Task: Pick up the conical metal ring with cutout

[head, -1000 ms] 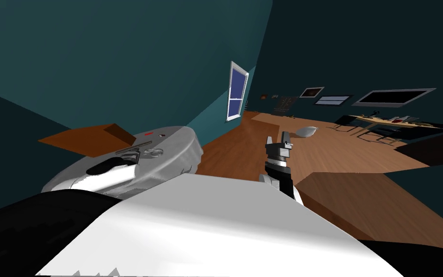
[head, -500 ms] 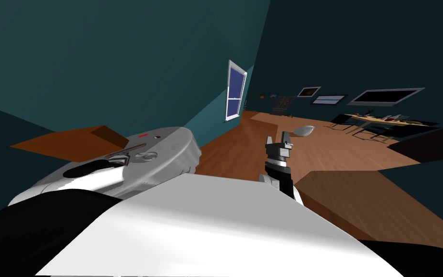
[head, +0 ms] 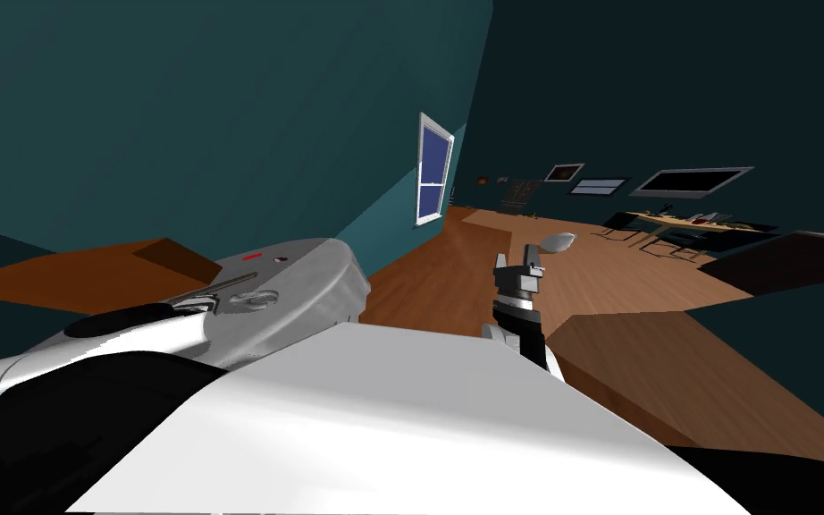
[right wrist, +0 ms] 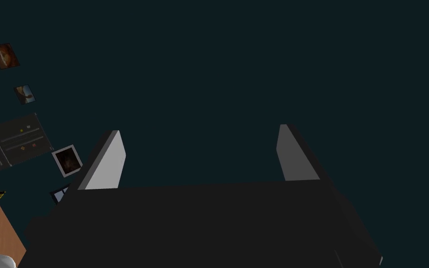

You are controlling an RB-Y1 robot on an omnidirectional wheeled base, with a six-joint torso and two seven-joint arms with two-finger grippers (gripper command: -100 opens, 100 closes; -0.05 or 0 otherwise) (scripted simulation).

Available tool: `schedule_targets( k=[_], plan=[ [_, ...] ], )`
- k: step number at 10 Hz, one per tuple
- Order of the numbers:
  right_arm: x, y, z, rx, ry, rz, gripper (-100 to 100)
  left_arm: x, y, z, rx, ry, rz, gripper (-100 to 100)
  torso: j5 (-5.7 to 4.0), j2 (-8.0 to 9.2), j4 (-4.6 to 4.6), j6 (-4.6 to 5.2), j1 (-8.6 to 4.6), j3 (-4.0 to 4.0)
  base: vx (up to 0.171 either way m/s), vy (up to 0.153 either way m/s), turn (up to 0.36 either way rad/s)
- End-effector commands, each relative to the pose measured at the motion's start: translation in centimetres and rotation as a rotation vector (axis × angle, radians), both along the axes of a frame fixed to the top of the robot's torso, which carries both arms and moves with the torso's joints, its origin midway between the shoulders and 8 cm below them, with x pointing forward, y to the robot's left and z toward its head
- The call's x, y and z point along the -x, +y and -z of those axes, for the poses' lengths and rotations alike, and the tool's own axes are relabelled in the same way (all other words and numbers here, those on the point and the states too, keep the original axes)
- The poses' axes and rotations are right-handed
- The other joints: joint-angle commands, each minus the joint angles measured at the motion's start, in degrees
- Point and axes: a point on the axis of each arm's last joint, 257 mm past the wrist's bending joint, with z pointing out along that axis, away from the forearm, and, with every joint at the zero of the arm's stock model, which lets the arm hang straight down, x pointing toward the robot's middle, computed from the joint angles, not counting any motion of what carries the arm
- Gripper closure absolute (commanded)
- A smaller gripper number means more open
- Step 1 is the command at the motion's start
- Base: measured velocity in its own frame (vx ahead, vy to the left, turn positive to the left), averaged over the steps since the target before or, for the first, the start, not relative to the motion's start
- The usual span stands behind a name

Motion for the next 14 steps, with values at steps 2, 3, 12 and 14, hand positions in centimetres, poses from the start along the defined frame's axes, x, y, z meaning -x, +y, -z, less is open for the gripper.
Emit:
schedule_targets(
  k=[2, 3, 12, 14],
  plan=[
    [0.0, 0.0, 0.0, 0.0, 0.0, 0.0, 0, 2.9, 0.6, -0.1, 0.033, 0.037, -0.058, -100, 0.0, 0.05, 0.01, -0.03, 0.0, 0.02, 0.068, -0.035, -0.045],
    [0.0, 0.0, 0.0, 0.0, 0.0, 0.0, 0, 3.3, 0.5, 0.2, 0.047, 0.047, -0.067, -100, 0.0, 0.02, 0.0, -0.01, 0.0, 0.01, 0.067, -0.027, -0.031],
    [0.0, 0.0, 0.0, 0.0, 0.0, 0.0, 0, 11.0, 0.9, -0.2, 0.16, 0.142, -0.232, -100, 0.02, -0.05, -0.02, -0.01, 0.07, -0.03, 0.094, -0.017, -0.057],
    [0.0, 0.0, 0.0, 0.0, 0.0, 0.0, 0, 13.2, 0.6, -0.3, 0.202, 0.167, -0.28, -100, 0.02, -0.04, -0.01, -0.01, 0.09, -0.03, 0.119, -0.003, -0.062]
  ],
)
